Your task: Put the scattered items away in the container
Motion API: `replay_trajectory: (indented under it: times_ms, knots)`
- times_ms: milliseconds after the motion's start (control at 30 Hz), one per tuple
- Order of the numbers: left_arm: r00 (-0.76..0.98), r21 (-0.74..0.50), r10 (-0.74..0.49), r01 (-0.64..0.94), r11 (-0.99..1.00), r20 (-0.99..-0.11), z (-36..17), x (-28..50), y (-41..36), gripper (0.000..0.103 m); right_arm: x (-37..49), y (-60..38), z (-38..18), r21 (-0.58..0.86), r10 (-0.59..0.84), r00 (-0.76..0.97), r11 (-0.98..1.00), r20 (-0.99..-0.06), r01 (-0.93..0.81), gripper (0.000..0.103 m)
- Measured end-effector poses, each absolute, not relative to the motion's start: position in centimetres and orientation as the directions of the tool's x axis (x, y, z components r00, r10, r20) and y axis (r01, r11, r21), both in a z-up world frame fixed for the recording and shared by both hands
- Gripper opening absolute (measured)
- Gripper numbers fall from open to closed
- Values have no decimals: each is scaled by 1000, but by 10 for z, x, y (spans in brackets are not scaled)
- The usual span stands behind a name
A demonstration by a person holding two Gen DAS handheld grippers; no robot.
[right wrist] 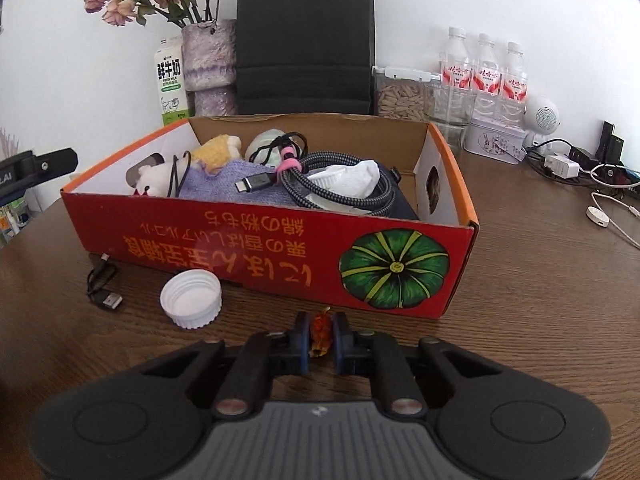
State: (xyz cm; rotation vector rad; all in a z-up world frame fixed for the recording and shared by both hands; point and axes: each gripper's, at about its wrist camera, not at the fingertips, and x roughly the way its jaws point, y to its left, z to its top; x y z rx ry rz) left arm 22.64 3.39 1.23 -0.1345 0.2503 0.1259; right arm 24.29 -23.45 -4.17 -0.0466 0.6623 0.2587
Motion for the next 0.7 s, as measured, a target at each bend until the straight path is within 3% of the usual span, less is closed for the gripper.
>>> replay_trajectory:
  times_ms: [333, 700]
  knots:
    - [962, -125, 102, -137, 983, -254, 12, 226, 35, 103, 233, -246, 37, 39, 237, 910, 970, -339, -238, 11]
    - [963, -150, 85, -126, 981, -255, 27, 250, 25, 103, 287, -232, 49, 81, 224, 927, 975, -302, -209, 11]
